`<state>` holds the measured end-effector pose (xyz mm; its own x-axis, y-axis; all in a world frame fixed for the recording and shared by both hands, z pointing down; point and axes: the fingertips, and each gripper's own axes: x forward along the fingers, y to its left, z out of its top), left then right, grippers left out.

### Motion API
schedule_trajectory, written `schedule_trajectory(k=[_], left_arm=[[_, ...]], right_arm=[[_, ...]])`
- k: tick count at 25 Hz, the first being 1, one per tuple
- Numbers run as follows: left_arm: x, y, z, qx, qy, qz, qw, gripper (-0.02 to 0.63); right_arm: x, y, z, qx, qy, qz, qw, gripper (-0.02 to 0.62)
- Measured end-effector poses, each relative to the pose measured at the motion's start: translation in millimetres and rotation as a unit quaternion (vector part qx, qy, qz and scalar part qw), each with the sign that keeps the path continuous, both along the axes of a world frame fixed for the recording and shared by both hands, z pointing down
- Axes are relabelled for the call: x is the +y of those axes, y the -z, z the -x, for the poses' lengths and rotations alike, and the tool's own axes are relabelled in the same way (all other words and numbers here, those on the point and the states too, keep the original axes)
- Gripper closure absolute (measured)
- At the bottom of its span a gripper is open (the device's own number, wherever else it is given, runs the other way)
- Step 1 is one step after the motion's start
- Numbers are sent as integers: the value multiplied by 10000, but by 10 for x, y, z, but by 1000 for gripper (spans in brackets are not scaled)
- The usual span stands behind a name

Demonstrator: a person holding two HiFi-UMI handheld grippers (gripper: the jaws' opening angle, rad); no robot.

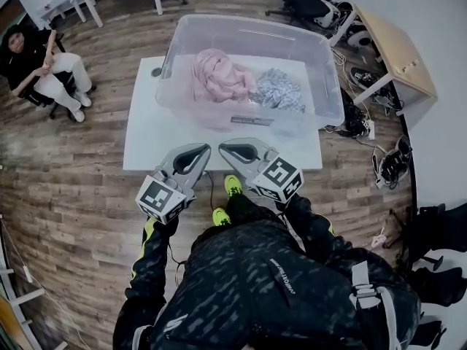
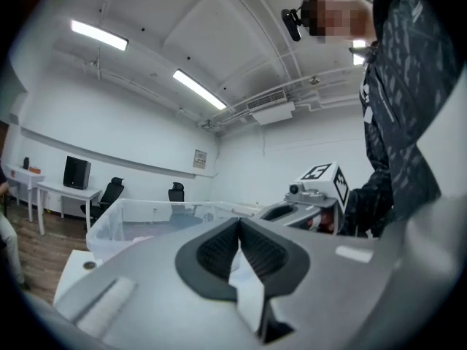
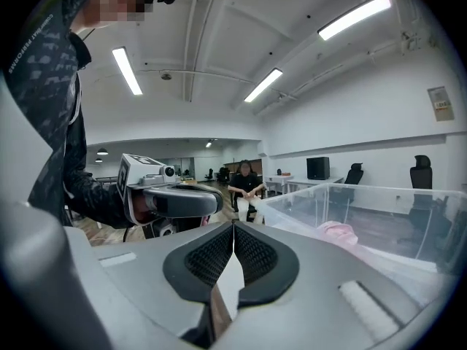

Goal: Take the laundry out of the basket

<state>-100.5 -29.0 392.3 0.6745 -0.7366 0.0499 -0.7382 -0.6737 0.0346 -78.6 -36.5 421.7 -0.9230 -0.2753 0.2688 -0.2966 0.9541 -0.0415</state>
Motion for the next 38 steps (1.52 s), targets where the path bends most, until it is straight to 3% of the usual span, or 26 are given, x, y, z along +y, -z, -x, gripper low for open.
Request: schedule_trajectory(k=[3, 7, 15, 24, 27, 30, 32, 34, 38], left_arm=[[-260, 188, 172, -160, 78, -200, 9996, 595], [-623, 407, 370, 16, 267, -284, 9992, 595], [-1345, 486, 218, 137, 13, -142, 9998, 595], [-2361, 330, -42, -563, -399, -13, 9976, 595], [-2792, 93, -75, -571, -431, 383, 9967, 595], [-3084, -113, -21, -177, -338, 1027, 9940, 595], [-3209, -86, 62, 20, -99, 762, 9970, 595], [-3224, -150, 109, -53, 49, 501, 9987, 595], [-3226, -363, 168, -35, 192, 487, 9986, 595]], right_arm=[[-265, 152, 89, 38, -3, -193, 9998, 595], [-628, 345, 125, 83, -43, -408, 9991, 595], [-1315, 485, 147, 193, -85, -640, 9977, 595], [-2274, 307, 127, 842, 159, -708, 9938, 595], [-2630, -62, 182, 1206, 304, -519, 9909, 584], [-2894, -628, 188, 1595, 495, -78, 9859, 496], [-3038, -916, 172, 1691, 567, 139, 9839, 443], [-3151, -1146, 167, 1788, 564, 102, 9822, 392], [-3368, -1563, 251, 1994, 556, -88, 9783, 291]])
